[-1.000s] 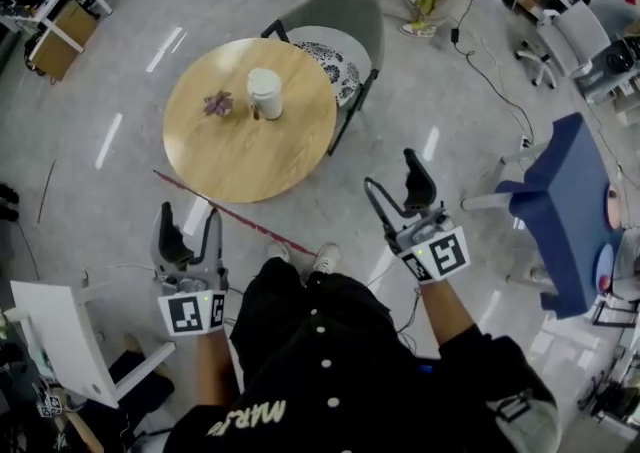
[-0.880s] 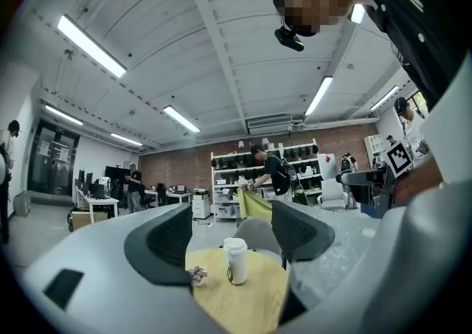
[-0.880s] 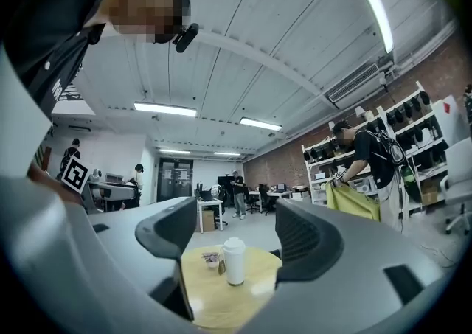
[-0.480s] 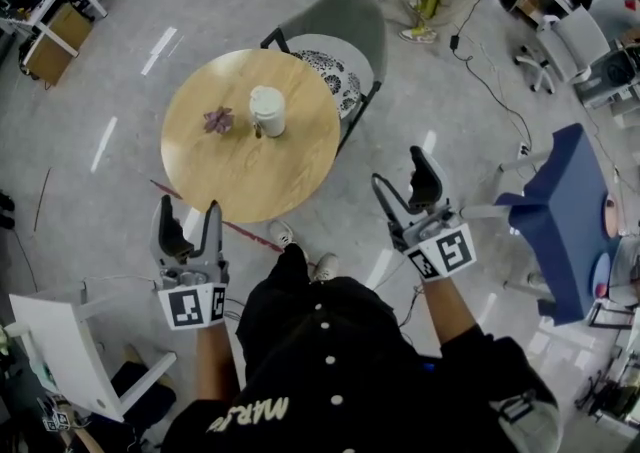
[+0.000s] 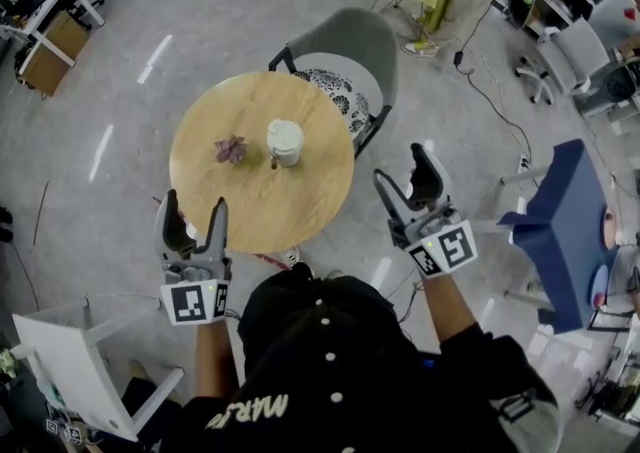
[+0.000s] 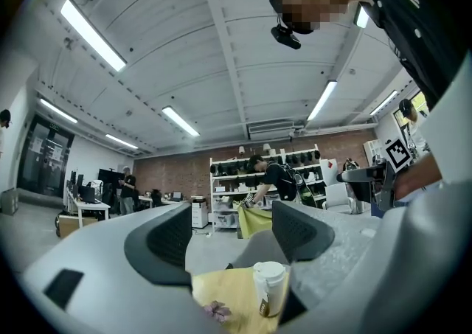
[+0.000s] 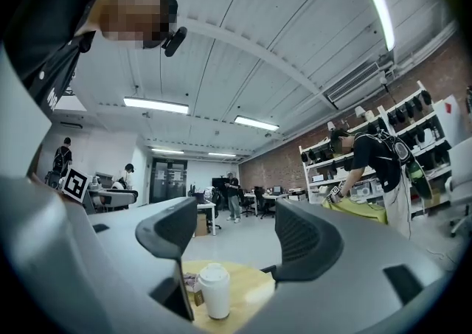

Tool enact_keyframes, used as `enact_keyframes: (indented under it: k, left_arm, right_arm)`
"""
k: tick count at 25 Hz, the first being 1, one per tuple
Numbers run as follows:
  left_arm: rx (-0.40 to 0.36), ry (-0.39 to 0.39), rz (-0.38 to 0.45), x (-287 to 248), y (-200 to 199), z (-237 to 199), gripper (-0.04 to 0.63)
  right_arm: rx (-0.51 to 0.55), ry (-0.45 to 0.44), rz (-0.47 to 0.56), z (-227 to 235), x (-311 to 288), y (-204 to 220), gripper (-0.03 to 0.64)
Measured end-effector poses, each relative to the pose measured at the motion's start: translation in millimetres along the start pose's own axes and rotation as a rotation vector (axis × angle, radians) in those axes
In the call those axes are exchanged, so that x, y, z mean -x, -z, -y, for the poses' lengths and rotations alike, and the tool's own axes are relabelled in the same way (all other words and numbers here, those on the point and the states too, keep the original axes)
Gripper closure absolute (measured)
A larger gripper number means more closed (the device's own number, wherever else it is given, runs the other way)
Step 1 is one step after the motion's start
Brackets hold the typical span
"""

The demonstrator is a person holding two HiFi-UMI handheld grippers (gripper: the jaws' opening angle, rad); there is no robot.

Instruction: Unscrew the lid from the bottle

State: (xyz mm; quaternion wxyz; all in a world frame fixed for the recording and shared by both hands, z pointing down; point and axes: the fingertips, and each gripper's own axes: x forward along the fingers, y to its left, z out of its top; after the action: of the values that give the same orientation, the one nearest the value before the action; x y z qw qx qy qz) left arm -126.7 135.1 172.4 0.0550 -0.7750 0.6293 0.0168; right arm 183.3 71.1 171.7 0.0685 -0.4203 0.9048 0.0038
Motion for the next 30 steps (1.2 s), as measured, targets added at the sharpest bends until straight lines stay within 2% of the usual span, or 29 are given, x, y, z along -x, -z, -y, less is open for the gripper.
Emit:
enact_keyframes:
  k: [9, 17, 23, 26, 30]
  left_arm:
    - [0.043, 0.111, -0.016, -46, 24, -32, 0.273]
    - [0.062, 0.185, -0.067, -84, 62, -22, 0.273]
    - [-0.058, 0.308, -0.209, -101, 117, -1, 0.273]
    - [-0.073, 0.353, -0.289, -107, 153, 8, 0.273]
    - [-0.122, 0.433, -0.167, -130, 172, 30, 0.268]
  right_arm:
    - [0.022, -0.010, -0.046, -2, -60, 16, 0.301]
    - [-0.023, -0.044, -0.123, 13, -97, 57, 0.293]
    - [-0.063, -0.178, -0.198, 19, -128, 95, 0.293]
    - [-0.064, -0.265, -0.220, 17, -141, 116, 0.291]
    - [-0.073, -0.374, -0.263, 14, -156, 147, 0.282]
